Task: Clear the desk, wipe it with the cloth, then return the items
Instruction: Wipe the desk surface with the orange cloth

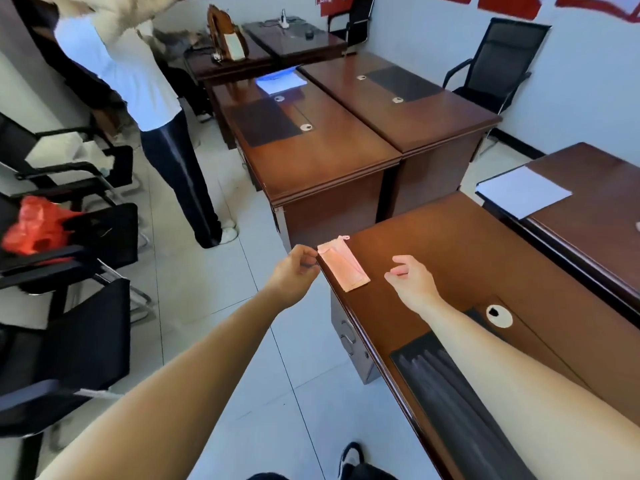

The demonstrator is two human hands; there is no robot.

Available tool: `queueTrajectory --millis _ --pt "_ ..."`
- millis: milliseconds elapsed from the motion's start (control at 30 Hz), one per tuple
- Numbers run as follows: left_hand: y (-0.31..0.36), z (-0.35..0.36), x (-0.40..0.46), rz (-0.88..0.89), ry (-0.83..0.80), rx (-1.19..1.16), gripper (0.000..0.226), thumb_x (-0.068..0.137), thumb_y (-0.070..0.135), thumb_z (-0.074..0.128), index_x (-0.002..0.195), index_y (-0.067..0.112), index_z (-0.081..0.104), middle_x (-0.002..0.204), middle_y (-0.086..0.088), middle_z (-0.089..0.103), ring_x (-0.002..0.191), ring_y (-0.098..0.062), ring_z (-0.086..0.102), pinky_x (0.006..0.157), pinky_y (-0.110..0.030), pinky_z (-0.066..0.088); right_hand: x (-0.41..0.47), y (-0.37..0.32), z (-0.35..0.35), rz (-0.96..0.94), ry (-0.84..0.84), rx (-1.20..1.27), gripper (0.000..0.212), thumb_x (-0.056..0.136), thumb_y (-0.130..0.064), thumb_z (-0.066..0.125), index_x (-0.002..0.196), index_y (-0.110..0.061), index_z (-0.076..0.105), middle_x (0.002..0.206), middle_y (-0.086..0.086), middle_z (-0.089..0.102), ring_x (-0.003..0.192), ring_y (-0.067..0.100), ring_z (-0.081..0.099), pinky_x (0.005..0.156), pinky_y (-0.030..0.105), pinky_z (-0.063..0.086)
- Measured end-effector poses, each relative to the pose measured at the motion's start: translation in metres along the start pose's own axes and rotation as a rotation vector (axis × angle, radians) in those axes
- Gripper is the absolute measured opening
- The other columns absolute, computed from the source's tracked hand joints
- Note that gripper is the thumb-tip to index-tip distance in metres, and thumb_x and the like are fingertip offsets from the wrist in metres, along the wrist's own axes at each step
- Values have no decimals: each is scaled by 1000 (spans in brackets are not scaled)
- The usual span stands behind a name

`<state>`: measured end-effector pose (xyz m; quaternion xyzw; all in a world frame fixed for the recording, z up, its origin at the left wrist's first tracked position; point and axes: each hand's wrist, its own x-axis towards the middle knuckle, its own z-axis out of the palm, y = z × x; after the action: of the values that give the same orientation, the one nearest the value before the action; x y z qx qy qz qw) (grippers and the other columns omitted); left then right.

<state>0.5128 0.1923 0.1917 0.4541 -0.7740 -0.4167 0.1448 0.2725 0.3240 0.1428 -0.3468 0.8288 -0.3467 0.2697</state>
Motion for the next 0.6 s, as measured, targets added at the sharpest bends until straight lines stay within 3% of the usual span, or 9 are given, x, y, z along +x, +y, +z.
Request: queueTrajectory --millis 233,400,600 --pt "-13 -2 104 15 -73 68 24 104 27 61 127 21 58 121 3 63 99 -15 63 71 -23 49 61 -1 18 93 30 31 44 103 -29 69 145 -25 54 133 0 65 109 12 60 87 23 48" --pt "-31 4 181 84 -209 164 27 102 28 63 128 21 59 121 3 66 111 -19 65 98 -37 54 97 2 39 211 71 50 44 103 -29 69 144 -24 55 130 0 66 108 12 61 89 24 49" --pt "-56 16 277 213 -413 265 29 101 27 63 130 21 62 133 -1 65 119 -23 64 105 -42 52 134 5 77 396 166 45 43 100 -24 69 141 -16 59 120 4 68 111 21 63 95 27 45"
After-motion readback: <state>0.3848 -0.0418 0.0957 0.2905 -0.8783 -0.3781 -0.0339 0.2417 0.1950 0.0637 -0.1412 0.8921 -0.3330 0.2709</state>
